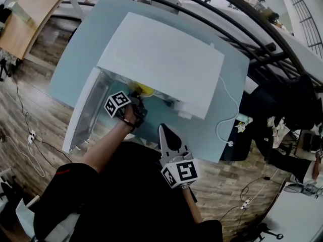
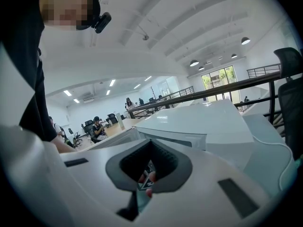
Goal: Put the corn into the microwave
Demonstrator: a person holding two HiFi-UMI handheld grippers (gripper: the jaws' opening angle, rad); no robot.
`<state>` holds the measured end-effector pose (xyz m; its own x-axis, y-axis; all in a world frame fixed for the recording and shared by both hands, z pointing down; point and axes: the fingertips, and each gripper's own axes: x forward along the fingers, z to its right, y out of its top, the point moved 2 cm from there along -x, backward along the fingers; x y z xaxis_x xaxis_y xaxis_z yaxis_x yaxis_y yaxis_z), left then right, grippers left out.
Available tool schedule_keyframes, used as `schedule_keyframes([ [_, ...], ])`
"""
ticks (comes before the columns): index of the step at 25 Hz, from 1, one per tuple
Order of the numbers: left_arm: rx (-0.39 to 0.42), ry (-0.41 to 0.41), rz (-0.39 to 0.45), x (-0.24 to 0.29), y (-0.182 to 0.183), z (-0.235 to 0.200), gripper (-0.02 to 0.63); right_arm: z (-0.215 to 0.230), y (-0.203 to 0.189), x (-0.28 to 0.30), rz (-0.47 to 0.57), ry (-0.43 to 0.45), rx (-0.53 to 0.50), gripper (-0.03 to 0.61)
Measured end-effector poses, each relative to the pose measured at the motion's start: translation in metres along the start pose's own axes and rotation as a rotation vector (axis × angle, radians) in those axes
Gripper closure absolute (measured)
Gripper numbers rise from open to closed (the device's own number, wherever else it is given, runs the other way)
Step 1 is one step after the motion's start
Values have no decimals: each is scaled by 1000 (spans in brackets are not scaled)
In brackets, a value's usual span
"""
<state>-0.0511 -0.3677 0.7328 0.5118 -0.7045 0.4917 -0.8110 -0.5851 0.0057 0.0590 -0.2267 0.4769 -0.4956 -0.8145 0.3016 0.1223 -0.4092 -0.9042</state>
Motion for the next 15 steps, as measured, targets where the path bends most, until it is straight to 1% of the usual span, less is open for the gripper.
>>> schedule_keyframes([
  [3,-1,3,-10,5,-1,2,584,1,0,-2,0,-3,-3,569],
  [10,89,31,-20,7,0,6,581,6,0,-6,12,-22,7,569],
  [15,139,46,-42,9,-1,9,560,8,1,-8,10,-28,15,569],
])
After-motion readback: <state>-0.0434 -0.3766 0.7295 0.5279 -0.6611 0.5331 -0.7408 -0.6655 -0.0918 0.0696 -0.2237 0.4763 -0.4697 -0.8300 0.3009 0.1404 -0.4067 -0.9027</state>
